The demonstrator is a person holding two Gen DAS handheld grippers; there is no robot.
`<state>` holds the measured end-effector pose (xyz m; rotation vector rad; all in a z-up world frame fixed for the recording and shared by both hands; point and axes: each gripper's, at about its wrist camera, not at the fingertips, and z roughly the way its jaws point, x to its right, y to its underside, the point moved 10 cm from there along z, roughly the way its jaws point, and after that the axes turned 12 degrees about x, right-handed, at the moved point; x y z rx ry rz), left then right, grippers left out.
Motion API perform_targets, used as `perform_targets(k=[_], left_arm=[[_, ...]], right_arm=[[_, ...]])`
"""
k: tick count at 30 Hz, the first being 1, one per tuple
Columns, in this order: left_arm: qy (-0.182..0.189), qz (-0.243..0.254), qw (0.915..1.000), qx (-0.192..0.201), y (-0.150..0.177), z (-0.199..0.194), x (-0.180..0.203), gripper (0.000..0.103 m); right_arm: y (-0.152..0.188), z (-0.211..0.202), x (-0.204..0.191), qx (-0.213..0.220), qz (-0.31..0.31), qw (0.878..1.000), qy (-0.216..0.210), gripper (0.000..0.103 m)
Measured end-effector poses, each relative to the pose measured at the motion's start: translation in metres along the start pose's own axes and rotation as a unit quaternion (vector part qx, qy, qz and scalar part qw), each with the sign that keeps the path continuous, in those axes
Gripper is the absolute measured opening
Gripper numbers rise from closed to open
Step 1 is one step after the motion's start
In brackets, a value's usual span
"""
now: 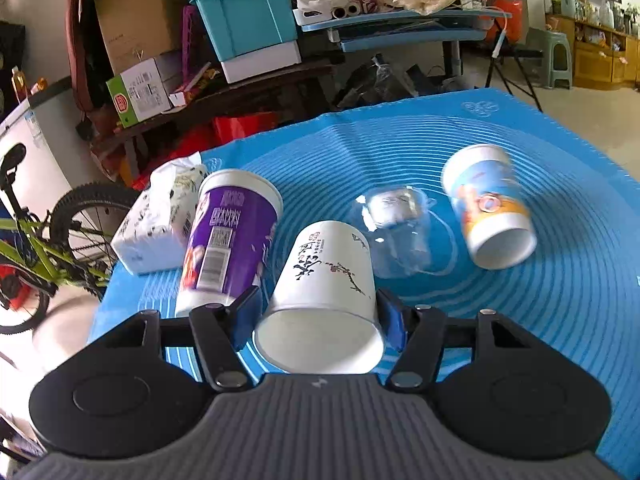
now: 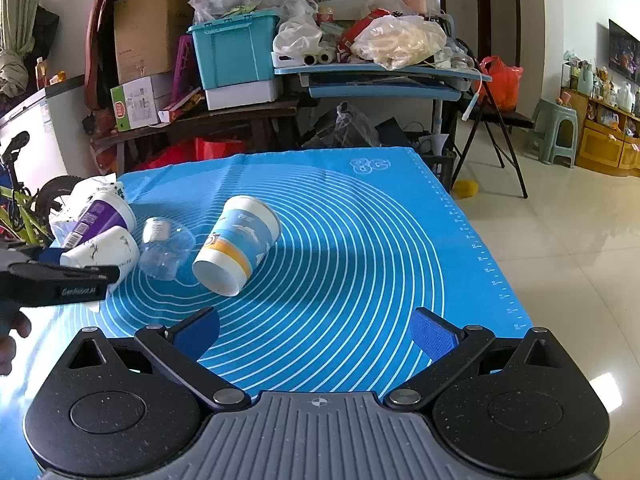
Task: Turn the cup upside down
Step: 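Close the left gripper around the white paper cup and lift it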
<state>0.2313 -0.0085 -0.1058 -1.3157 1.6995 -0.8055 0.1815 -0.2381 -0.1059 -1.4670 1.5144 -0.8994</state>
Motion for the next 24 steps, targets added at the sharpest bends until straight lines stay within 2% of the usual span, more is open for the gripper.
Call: perform_targets(k=[13,24], left_arm=[[0.027,-0.044,0.9985,-0.015,0.022,-0.069,0.022,0.063],[0.039,-0.065,0.9959,-0.049,0.054,-0.078,0.039,0.064]], right_arm=[[0.008,-0.026,-0.005,-0.008,0.003,1.000,-0.009,0.103],[0.019,-0.040,-0.013,-0.019,-0.005,1.000,-0.016,0.103]])
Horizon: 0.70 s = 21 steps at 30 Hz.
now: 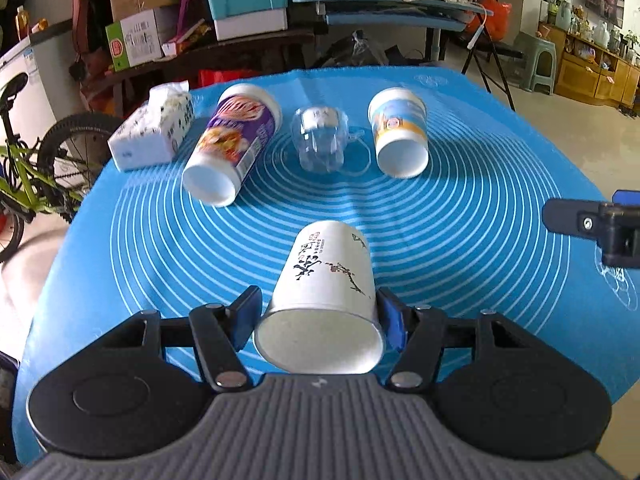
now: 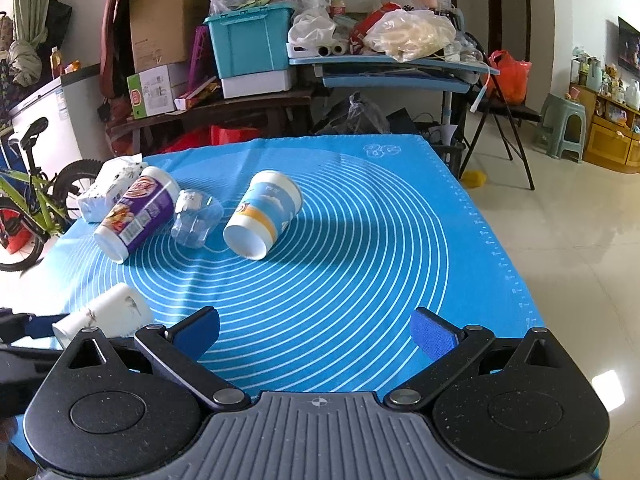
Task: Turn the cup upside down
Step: 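Close the left gripper around the white paper cup and lift it, then carry the held white cup with the left gripper toward the right gripper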
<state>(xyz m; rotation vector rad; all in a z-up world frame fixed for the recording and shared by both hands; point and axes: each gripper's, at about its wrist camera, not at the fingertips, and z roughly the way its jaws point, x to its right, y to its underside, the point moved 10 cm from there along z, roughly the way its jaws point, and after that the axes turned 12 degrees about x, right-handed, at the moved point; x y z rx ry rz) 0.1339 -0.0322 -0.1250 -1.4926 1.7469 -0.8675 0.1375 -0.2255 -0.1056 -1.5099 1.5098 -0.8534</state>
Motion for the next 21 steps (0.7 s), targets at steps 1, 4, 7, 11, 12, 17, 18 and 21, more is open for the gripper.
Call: perform_targets(k=[1,4,7,11,12,17,18,21], left_arm=[[0.001,-0.001,1.0000,0.001,0.0014,0.0001,0.0009,0.064],[-0.002,0.000,1.0000,0.002,0.0015,0.0000,0.0019,0.064],[-0.003,-0.002,1.0000,0.002,0.0030,-0.0002,0.0015,0.064],[0.001,-0.003,1.0000,0.001,0.0033,-0.0001,0.0011,0.067],[0.003,-0.007,1.0000,0.002,0.0026,-0.0004,0.0011,0.070],[0.006,-0.005,0.9999,0.008,0.0013,-0.0024,0.0028,0.079],[0.006,-0.005,0.9999,0.008,0.0014,-0.0024,0.0037,0.080],[0.008,-0.007,0.9999,0.008,0.0012,-0.0028,0.0037,0.081]], right_arm=[[0.0010,0.0000,-0.0009,-0.002,0.000,1.000,-0.001,0.103],[0.0031,0.0013,-0.0027,-0.006,-0.001,1.000,-0.002,0.103],[0.0053,0.0029,-0.0040,-0.010,-0.001,1.000,-0.003,0.103],[0.0076,0.0022,-0.0053,-0.012,-0.001,1.000,-0.003,0.103],[0.0078,0.0024,-0.0052,-0.013,-0.001,1.000,-0.003,0.103],[0.0078,0.0028,-0.0042,-0.013,-0.001,1.000,-0.003,0.103],[0.0078,0.0028,-0.0041,-0.014,-0.001,1.000,-0.002,0.103],[0.0076,0.0020,-0.0038,-0.014,0.000,1.000,-0.002,0.103]])
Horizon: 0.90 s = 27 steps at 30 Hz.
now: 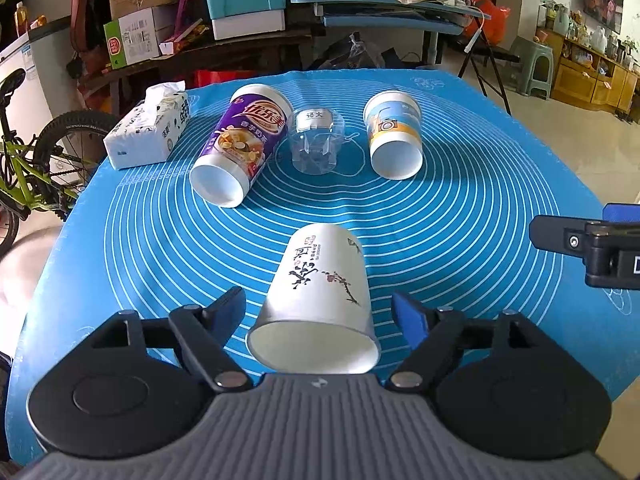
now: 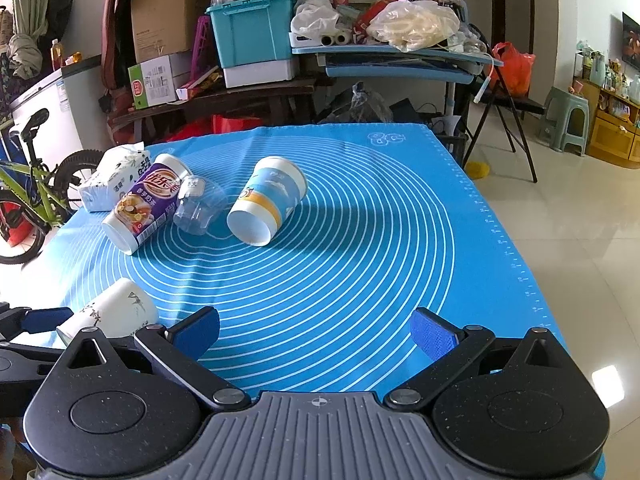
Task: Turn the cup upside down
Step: 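Carry the held white cup with the left gripper toward the right gripper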
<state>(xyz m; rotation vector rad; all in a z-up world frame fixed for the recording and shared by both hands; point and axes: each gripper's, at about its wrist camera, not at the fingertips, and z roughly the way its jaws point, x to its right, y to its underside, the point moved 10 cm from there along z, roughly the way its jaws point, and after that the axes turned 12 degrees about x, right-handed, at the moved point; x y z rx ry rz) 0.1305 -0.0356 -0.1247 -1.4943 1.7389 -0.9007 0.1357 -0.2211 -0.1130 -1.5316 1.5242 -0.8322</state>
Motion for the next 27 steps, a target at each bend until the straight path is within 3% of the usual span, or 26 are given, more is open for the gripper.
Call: perform_targets(k=[4,27], left_arm=[[0.002,-0.005,1.0000,0.004,-0.001,-0.001,0.000,0.088],[-0.003,-0.026,0.9993,0.027,-0.018,-0.016,-0.012,0.090]], right_arm=[[0.000,0.000,0.000,-0.001,0.000,1.000,0.000,0.103],[-0.001,-0.004,-0.004,-0.001,0.002,1.000,-0.007,0.103]])
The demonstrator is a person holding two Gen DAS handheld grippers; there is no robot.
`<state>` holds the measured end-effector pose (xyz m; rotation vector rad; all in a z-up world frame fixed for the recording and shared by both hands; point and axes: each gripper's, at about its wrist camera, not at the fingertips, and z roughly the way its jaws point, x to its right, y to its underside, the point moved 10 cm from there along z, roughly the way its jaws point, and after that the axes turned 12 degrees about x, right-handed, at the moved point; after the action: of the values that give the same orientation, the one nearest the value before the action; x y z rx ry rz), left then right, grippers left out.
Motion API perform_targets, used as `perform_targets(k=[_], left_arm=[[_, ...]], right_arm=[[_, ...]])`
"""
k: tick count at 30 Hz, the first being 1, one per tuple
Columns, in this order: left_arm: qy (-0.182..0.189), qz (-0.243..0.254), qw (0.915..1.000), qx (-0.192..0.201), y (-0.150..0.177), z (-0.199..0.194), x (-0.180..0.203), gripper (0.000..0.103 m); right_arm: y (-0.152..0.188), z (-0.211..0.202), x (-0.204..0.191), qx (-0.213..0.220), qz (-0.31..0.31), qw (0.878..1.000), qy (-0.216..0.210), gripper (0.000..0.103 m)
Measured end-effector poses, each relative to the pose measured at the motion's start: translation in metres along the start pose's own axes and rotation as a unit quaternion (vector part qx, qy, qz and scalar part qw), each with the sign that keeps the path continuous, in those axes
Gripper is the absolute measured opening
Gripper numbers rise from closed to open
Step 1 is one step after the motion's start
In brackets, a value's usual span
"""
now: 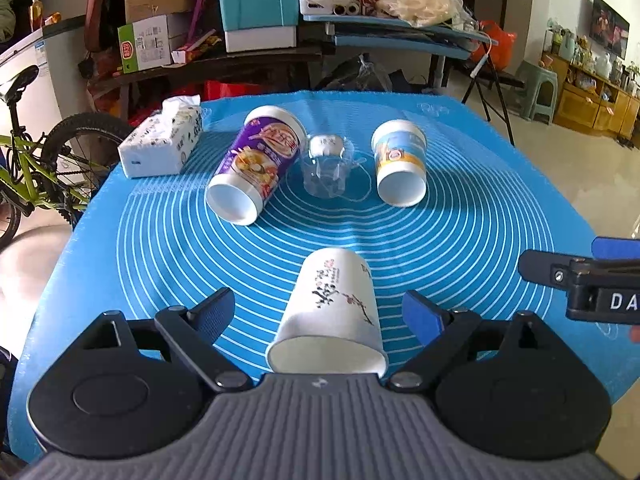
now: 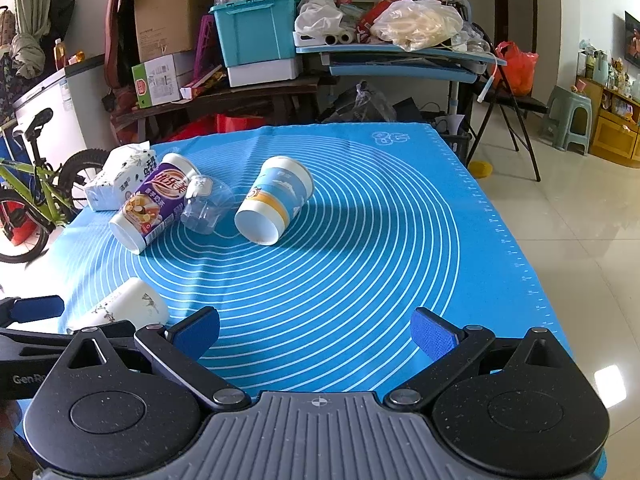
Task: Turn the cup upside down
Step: 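Carry the held white cup with the left gripper toward the right gripper, then grasp the white cup with the right gripper while the left gripper releases it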
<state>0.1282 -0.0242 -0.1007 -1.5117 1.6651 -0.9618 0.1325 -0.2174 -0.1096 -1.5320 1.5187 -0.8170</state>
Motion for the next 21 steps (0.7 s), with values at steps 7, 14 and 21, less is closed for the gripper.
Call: perform_targets(k=[7,14,21], left_arm=[[-0.009,0.000,0.9999,0.011,-0.011,-0.011,-0.014,0.090],[-0.030,-0.013,0.9994,0.013,-0.015,-0.018,-0.044,0.090],[-0.057,-0.023,0.9981,0.009,-0.013,-0.019,-0.087,0.090]], right_arm=[[-0.006,-0.002,-0.008,0.002,0.003,1.000,-0.009,0.103],[-0.013,-0.001,-0.028,0.001,0.008,0.999,-0.036,0.103],[-0.020,0.003,-0.065,-0.003,-0.010,0.998,-0.067,0.103]])
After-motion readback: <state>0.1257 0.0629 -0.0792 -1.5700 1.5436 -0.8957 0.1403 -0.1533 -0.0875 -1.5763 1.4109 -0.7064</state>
